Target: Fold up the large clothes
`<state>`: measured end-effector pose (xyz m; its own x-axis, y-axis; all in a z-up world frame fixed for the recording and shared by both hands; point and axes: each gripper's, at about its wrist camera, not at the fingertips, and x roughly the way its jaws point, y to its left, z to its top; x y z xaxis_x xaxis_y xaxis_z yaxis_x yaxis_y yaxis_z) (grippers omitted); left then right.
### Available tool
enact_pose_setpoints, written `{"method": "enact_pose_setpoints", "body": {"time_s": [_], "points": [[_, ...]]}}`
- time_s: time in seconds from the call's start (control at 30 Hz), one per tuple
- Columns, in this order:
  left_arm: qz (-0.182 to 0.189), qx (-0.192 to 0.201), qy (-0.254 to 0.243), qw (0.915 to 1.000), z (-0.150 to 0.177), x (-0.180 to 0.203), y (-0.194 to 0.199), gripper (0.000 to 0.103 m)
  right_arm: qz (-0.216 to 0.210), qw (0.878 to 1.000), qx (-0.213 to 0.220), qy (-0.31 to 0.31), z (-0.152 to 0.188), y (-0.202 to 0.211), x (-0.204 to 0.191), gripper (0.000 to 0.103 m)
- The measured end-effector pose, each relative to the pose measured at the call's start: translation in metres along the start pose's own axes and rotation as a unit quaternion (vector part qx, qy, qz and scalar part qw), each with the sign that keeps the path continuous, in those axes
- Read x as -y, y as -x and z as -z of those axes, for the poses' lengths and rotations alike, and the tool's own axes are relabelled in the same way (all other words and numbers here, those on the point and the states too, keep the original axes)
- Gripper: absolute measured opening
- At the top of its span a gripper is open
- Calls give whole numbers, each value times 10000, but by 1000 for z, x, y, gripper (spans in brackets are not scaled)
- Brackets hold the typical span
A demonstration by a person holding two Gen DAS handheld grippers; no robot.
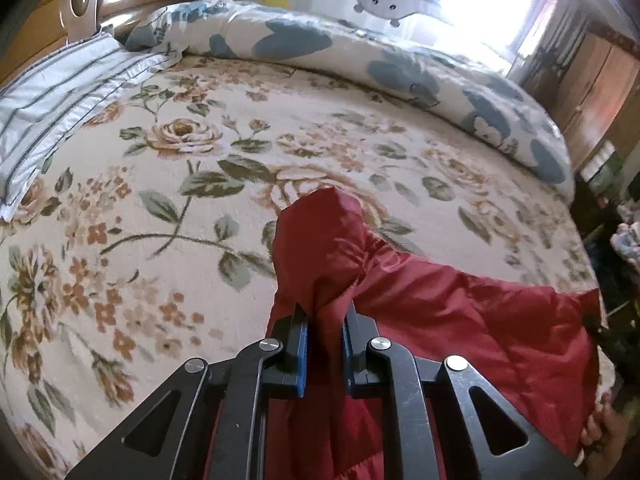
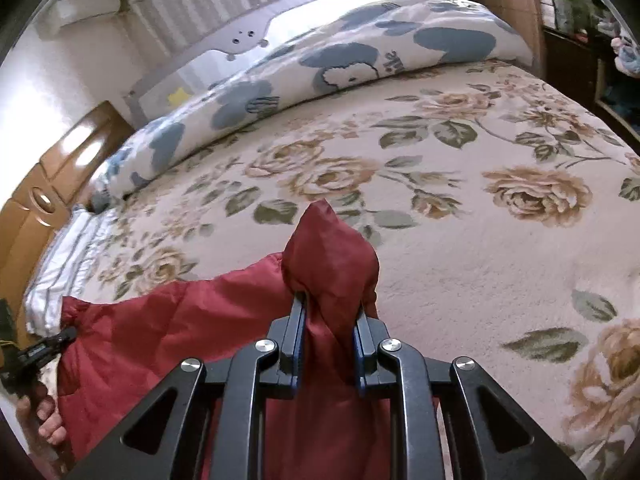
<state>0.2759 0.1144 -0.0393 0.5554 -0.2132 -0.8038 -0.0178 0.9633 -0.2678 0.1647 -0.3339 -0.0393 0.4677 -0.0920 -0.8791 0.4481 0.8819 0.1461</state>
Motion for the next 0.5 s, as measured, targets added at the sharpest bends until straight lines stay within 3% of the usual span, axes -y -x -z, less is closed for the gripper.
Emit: {"method": "enact_pose_setpoints", "body": {"time_s": [0.27, 0.5], "points": [[-351, -293, -176, 9988, -1, 17, -50, 14, 181, 9993, -236, -238, 12, -34, 15, 18], [-266, -278, -19, 9993, 1, 11, -37, 21, 194, 9992, -270, -219, 15, -35, 15, 19]]}}
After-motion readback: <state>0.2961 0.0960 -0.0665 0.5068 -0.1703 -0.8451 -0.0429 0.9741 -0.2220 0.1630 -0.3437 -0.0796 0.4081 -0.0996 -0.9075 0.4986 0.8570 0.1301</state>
